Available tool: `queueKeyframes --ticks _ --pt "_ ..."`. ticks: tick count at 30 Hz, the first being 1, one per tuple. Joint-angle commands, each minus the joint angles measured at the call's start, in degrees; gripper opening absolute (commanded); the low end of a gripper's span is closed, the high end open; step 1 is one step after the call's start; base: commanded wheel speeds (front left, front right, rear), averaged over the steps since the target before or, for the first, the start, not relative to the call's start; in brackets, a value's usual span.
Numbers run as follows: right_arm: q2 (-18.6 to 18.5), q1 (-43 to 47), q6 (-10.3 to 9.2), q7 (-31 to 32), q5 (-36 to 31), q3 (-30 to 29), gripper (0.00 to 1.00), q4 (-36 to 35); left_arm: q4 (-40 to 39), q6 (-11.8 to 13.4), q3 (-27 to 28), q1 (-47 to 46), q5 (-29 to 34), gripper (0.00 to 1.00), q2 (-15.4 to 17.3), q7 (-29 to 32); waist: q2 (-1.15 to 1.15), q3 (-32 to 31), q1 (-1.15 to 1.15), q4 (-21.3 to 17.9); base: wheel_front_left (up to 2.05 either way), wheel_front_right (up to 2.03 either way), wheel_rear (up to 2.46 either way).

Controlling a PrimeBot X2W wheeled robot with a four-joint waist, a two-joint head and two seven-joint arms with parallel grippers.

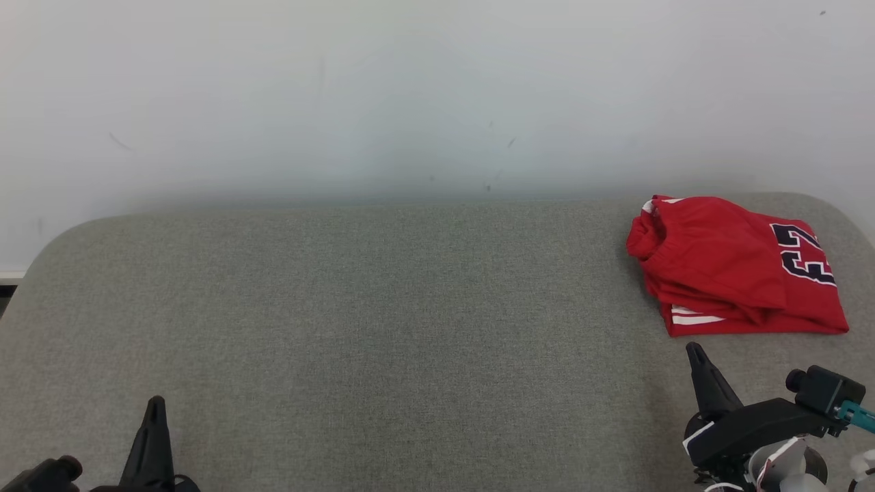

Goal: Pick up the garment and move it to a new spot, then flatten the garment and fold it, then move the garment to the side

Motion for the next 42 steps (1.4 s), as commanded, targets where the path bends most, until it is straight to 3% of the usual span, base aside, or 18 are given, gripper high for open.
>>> queueKeyframes --ticks 1,42 --pt "-0.3 -1.9 0.00 0.4 1.8 -0.6 0.00 -0.6 -0.3 -0.5 0.6 -1.9 -1.8 0.00 0.3 0.2 0.00 0.0 0.00 0.0 0.00 0.00 0.00" --pt "-0.6 -6.4 -0.01 7.4 27.2 -5.5 0.00 1.8 5.0 -5.4 2.7 -8.5 -30.1 0.00 -3.5 3.5 0.00 1.0 0.00 0.6 0.00 0.00 0.00"
